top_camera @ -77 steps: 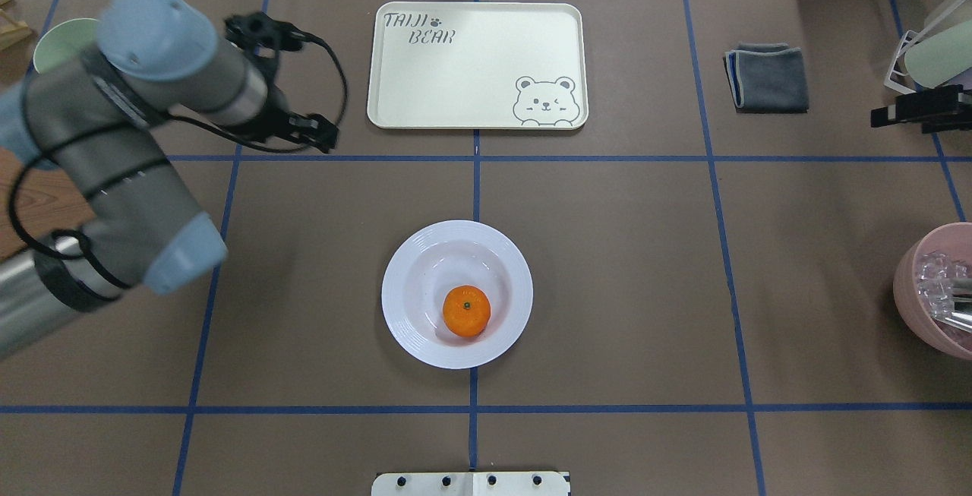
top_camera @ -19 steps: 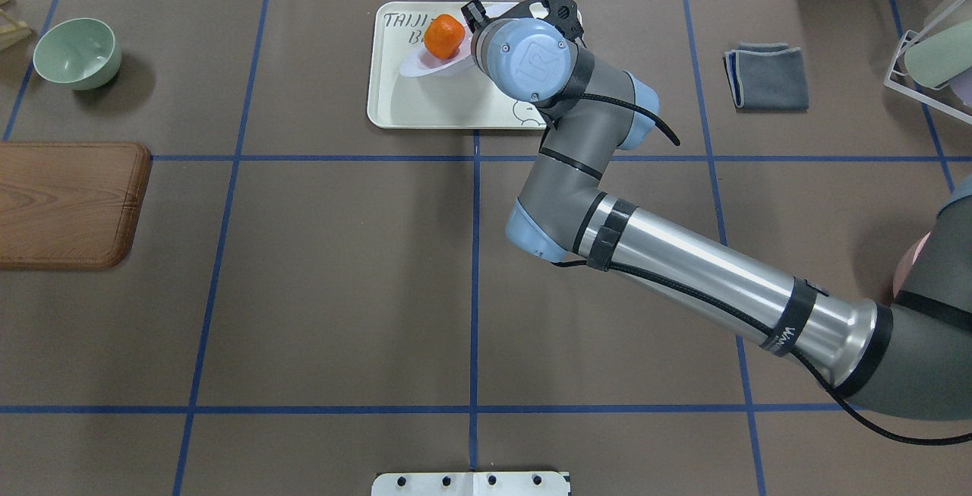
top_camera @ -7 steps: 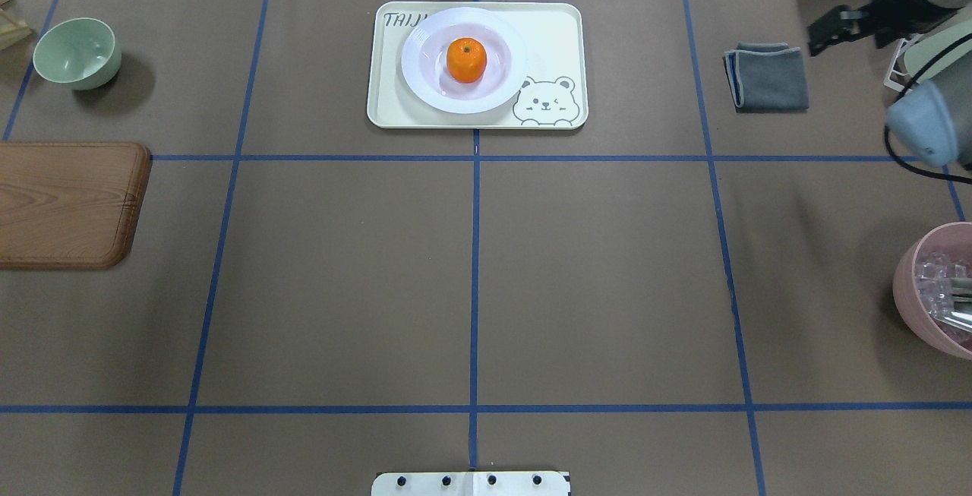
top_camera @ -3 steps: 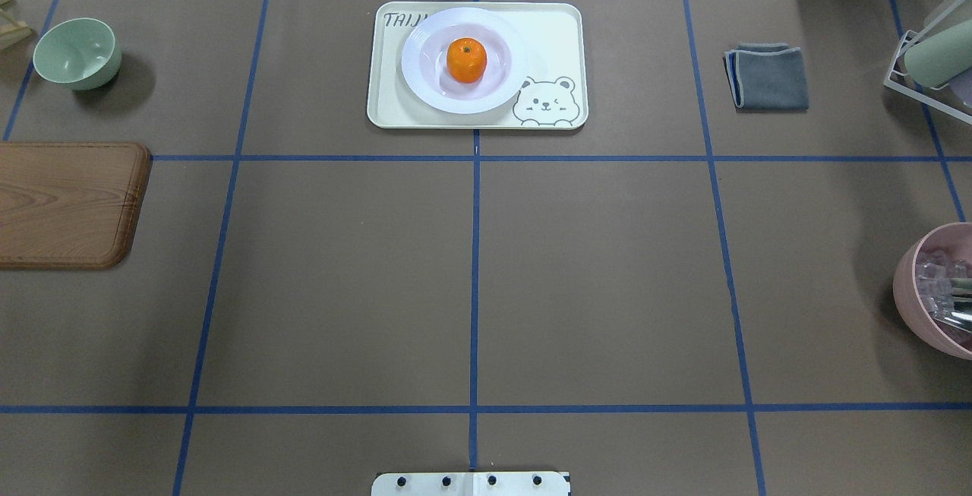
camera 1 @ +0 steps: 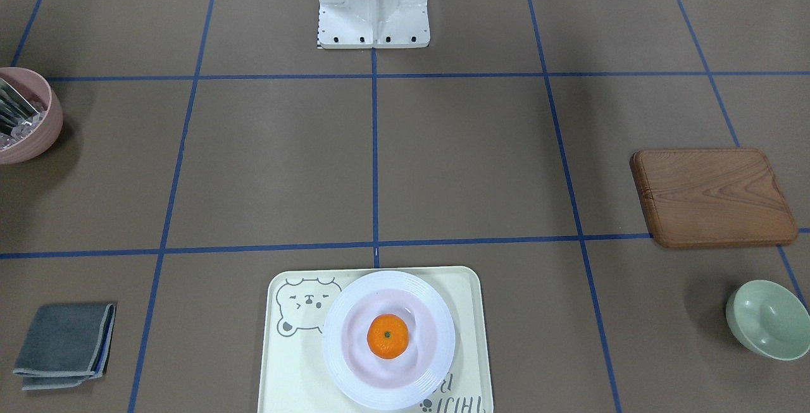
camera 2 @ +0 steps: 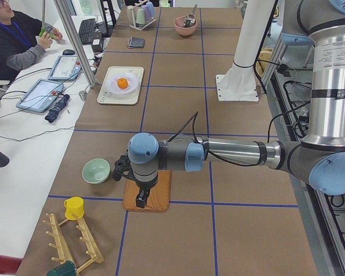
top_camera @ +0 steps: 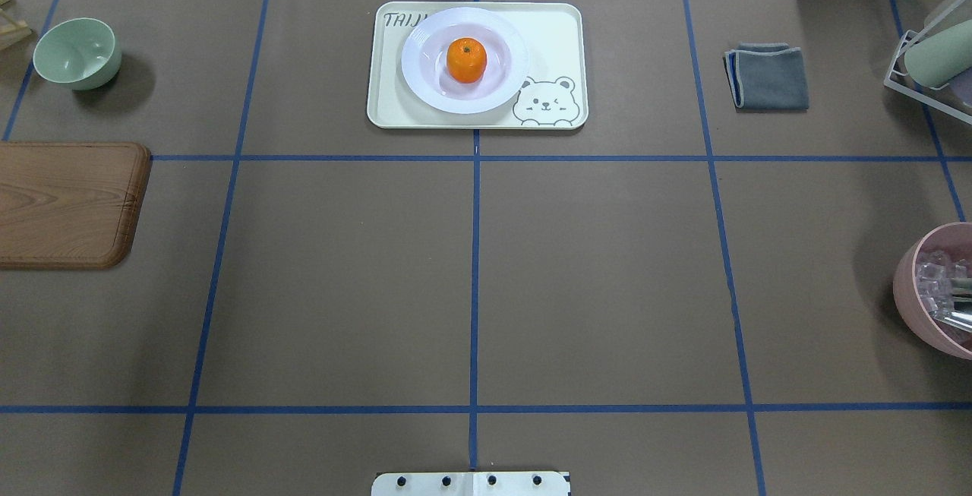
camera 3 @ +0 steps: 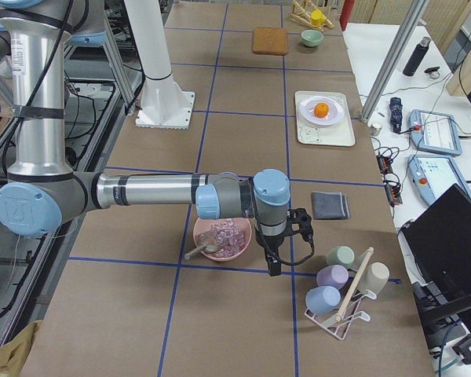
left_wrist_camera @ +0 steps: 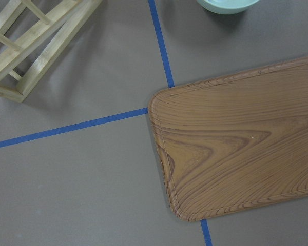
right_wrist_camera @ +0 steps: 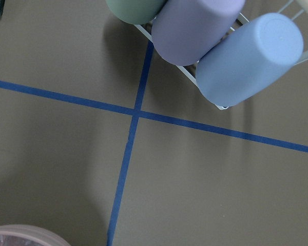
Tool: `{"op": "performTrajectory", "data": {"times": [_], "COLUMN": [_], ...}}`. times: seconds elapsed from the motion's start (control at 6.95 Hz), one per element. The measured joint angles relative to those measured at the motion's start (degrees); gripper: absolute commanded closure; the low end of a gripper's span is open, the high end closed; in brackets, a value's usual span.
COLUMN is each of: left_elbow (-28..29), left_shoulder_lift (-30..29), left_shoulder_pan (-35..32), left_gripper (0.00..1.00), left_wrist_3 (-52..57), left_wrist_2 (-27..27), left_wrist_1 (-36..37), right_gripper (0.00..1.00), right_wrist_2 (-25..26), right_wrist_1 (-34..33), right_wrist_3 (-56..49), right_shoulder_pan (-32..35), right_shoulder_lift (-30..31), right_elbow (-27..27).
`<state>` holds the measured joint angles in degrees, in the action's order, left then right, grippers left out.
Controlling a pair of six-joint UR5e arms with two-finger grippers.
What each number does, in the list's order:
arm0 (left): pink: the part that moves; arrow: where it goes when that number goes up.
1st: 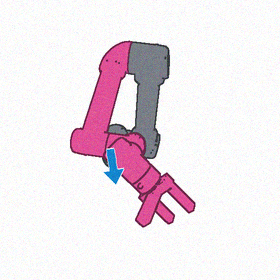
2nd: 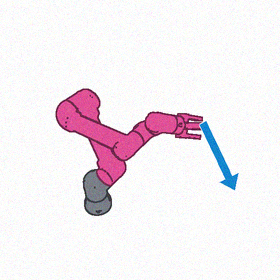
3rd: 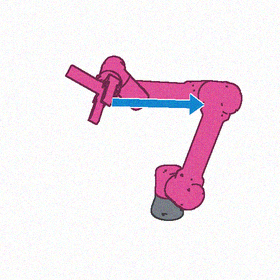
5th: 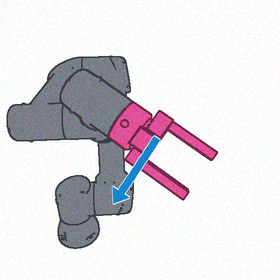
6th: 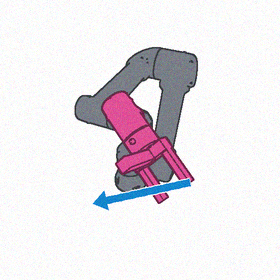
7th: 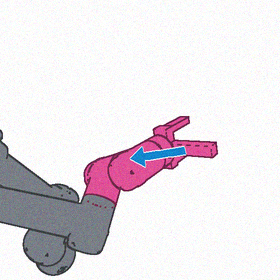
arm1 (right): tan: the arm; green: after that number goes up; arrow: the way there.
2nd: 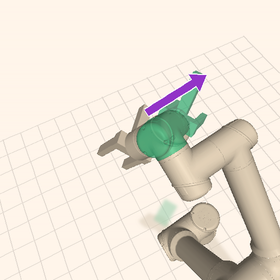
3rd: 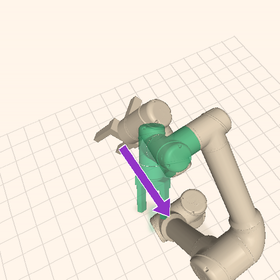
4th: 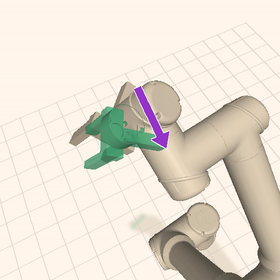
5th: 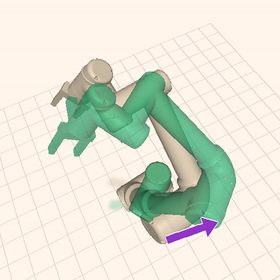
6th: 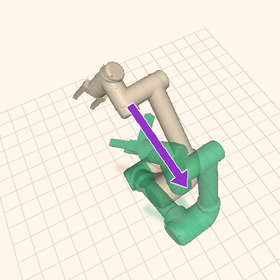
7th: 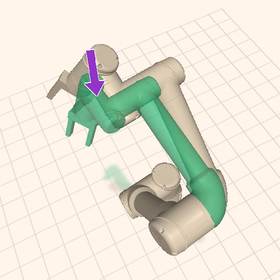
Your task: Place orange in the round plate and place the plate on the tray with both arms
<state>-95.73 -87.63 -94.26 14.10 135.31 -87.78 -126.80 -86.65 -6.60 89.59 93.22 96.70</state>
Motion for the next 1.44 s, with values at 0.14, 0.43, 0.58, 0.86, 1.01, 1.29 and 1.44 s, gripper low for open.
{"op": "performTrajectory", "data": {"times": [0.14, 0.43, 0.58, 0.86, 1.01, 1.29, 1.44], "left_elbow": [0.18, 0.45, 0.44, 0.26, 0.23, 0.20, 0.20], "left_shoulder_lift": [0.44, 0.76, 0.79, 1.00, 1.02, 1.11, 1.13], "left_shoulder_pan": [-0.04, 0.00, 0.02, 0.04, 0.04, 0.04, 0.04], "left_gripper": [0.01, 0.01, 0.01, 0.01, 0.01, 0.01, 0.01], "left_wrist_3": [-0.02, 0.00, -0.12, -0.26, -0.28, -0.30, -0.30], "left_wrist_2": [-0.03, -0.52, -0.61, -0.65, -0.66, -0.66, -0.66], "left_wrist_1": [-0.06, -0.84, -1.02, -1.09, -1.13, -1.23, -1.25], "right_gripper": [0.00, 0.00, 0.00, 0.00, 0.00, 0.00, 0.00], "right_wrist_2": [0.04, -0.20, -0.31, -0.37, -0.38, -0.38, -0.38], "right_wrist_1": [0.20, 0.32, 0.34, 0.34, 0.34, 0.34, 0.34], "right_wrist_3": [-0.20, -0.25, -0.20, -0.11, -0.09, -0.05, -0.02], "right_shoulder_pan": [0.03, 0.04, 0.01, -0.02, -0.02, -0.03, -0.03], "right_shoulder_lift": [0.15, 0.26, 0.37, 0.74, 0.96, 1.14, 1.16], "right_elbow": [0.00, -0.23, -0.37, -0.62, -0.67, -0.89, -1.09]}}
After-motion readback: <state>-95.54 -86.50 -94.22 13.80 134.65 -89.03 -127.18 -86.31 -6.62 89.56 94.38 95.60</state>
